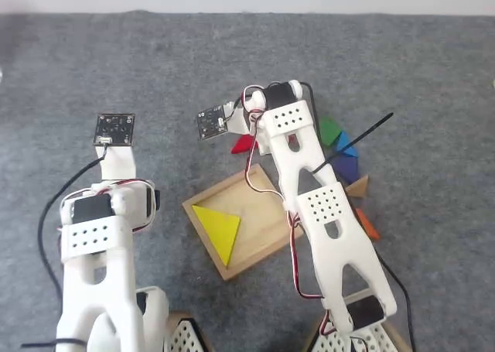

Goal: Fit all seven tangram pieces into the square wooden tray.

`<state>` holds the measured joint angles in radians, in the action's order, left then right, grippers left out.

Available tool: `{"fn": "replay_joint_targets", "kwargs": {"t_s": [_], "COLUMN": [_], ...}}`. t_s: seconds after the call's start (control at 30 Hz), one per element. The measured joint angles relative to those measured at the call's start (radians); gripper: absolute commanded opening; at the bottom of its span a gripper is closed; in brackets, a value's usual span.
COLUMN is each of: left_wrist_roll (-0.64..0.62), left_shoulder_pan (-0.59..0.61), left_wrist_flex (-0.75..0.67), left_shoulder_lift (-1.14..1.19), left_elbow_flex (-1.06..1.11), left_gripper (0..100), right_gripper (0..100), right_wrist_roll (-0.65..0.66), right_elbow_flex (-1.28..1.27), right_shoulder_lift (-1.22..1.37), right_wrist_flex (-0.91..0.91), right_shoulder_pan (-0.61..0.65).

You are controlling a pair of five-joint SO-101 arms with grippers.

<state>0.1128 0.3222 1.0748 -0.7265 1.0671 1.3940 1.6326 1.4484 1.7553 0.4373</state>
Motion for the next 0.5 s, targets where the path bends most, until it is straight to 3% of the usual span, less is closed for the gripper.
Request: {"fn": "replay_joint_targets", "kwargs": {"t_s": [0.27,0.5], "left_wrist_roll": [0.000,0.000], "left_shoulder_pan": [0.000,0.000], "left_wrist_flex": [0.000,0.000], "left_shoulder_lift": [0.000,0.000], "left_elbow_flex": [0.000,0.000], "left_gripper": [17,17], "right_gripper": [44.1,35.5], "right_wrist_roll": [0.002,0.003], "right_elbow_flex": [-0.014,-0.003], "right_shoulder_lift": [-0.021,-0.009], "right_wrist_flex": [0.000,0.000], "right_shoulder_pan": [0.017,0.032]}}
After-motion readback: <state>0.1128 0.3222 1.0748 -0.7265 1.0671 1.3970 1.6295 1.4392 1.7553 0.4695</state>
